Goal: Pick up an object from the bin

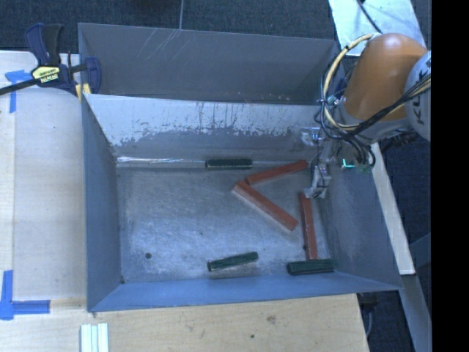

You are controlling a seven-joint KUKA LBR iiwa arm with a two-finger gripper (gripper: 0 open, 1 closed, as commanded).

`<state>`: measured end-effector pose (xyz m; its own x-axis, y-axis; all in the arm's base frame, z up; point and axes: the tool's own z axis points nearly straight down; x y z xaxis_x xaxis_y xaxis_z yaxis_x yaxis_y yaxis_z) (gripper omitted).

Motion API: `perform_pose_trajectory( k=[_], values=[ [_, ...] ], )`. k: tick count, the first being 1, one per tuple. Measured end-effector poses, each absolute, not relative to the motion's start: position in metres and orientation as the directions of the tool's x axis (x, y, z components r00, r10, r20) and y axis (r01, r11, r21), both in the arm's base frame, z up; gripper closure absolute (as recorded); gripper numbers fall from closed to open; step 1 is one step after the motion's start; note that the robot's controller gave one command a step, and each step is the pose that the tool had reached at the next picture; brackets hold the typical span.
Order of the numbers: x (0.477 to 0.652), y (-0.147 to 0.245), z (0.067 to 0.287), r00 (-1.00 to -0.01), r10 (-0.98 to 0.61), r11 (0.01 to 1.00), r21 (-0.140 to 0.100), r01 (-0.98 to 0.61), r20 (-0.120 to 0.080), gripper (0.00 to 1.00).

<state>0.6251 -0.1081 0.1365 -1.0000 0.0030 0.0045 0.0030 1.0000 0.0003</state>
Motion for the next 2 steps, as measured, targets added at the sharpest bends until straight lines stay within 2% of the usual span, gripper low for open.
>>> perform_pose_trajectory(
  k=[1, 2],
  values=[
    [0.5719, -0.1424, 0.0689, -0.974, 0.227, 0.974, 0.0, 0.227, 0.003, 0.0],
    [0.5766, -0.1426, 0.0733, -0.975, 0.223, 0.975, -0.001, 0.223, -0.015, 1.0]
  ],
)
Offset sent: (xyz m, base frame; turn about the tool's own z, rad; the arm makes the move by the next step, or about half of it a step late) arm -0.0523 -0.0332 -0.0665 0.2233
